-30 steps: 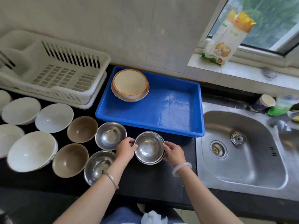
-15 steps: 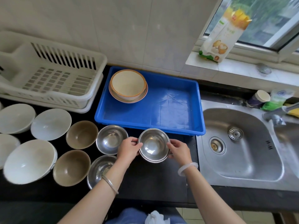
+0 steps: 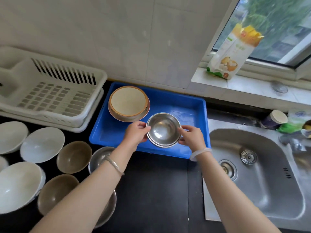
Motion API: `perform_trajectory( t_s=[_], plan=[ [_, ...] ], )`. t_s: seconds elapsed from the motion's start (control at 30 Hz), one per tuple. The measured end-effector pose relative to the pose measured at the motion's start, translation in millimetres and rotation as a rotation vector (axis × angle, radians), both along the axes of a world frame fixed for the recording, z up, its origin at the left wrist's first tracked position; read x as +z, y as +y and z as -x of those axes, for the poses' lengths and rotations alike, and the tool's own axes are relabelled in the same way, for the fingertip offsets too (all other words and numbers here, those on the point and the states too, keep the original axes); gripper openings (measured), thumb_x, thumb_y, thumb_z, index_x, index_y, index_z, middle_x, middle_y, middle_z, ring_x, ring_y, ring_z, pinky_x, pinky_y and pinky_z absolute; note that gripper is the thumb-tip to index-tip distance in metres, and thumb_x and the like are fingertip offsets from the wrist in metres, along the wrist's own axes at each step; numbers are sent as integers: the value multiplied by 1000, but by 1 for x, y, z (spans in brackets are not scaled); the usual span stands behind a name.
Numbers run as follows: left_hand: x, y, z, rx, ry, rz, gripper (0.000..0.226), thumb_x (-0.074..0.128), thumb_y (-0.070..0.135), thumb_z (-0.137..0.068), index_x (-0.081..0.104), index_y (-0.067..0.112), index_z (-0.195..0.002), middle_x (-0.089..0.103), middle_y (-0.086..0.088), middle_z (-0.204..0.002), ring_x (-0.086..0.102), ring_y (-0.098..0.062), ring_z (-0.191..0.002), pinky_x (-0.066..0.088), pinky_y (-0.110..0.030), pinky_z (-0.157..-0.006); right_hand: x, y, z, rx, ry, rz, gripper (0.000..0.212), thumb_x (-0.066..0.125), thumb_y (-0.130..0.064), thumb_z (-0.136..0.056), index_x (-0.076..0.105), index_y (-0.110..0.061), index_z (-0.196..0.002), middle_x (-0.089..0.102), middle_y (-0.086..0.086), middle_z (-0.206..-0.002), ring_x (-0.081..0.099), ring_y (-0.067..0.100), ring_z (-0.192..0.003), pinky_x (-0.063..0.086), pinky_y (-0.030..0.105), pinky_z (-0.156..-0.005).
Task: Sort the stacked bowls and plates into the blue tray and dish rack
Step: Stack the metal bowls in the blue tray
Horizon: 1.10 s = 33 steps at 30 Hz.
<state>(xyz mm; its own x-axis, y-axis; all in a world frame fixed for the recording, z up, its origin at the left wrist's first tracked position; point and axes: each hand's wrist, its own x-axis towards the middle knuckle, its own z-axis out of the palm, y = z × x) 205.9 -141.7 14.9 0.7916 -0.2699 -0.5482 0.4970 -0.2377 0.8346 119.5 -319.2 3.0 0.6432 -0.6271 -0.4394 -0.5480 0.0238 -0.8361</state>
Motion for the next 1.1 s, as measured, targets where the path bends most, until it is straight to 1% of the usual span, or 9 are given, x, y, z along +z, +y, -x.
perform_trajectory(
  t_s=[0.13,0.27,0.43,0.53,0.67,0.83,0.93,1.03,1.1],
  plan=[
    [-14,-37,-20,61,11,22,24,54,12,-92,56,8,-115,62,-8,-108,57,-23,-91,52,-41,-83,-13,-33,-35,11,17,-4,22,64,-21,-84,67,-12,-104,65,1,-73,65,14,-55,58,22,-55],
    [-35,-66,-32,159,106,69,27,49,6,-93,54,12,-119,57,-9,-115,54,-22,-96,51,-38,-78,-31,-53,-59,6,62,-21,24,62,-18,-85,68,-10,-107,64,-1,-75,64,15,-56,54,18,-47],
    [-53,-84,-37,98,209,83,37,42,6,-96,48,18,-131,52,-5,-131,52,-27,-118,51,-38,-79,-51,-68,-73,8,125,-13,27,58,-15,-86,67,-9,-111,64,3,-78,62,17,-58,54,18,-46],
    [-61,-89,-43,126,208,116,36,41,5,-96,52,20,-127,54,-5,-131,54,-26,-116,50,-36,-80,-59,-73,-82,3,119,-27,30,57,-15,-87,65,-7,-115,64,7,-85,62,15,-58,57,22,-55],
    [-70,-92,-49,202,196,185,34,45,7,-96,52,13,-129,55,-8,-131,53,-22,-115,47,-30,-86,-63,-74,-92,-33,65,-97,29,57,-16,-89,63,-7,-116,63,8,-85,61,14,-58,53,16,-48],
    [-82,-95,-39,396,342,333,38,49,12,-95,46,0,-131,53,-16,-132,55,-23,-105,46,-28,-91,-70,-69,-100,-114,2,-259,28,57,-13,-91,58,-4,-118,63,20,-101,65,31,-83,56,36,-77],
    [-84,-100,-39,437,321,360,35,49,13,-96,48,0,-128,56,-15,-130,57,-21,-103,45,-26,-90,-72,-68,-105,-148,-17,-270,26,57,-14,-91,59,-4,-115,64,18,-100,67,34,-89,55,34,-78],
    [-85,-102,-44,465,283,372,33,47,8,-96,49,-2,-127,54,-16,-132,55,-23,-115,43,-25,-96,-73,-67,-112,-170,-27,-299,25,57,-13,-91,58,-4,-114,64,19,-104,67,37,-96,56,37,-81],
    [-84,-104,-47,474,271,369,34,47,6,-95,49,-2,-128,53,-16,-133,53,-25,-122,43,-25,-96,-74,-66,-116,-171,-29,-307,25,57,-13,-91,58,-3,-114,63,19,-104,67,36,-93,56,38,-81]
  ],
)
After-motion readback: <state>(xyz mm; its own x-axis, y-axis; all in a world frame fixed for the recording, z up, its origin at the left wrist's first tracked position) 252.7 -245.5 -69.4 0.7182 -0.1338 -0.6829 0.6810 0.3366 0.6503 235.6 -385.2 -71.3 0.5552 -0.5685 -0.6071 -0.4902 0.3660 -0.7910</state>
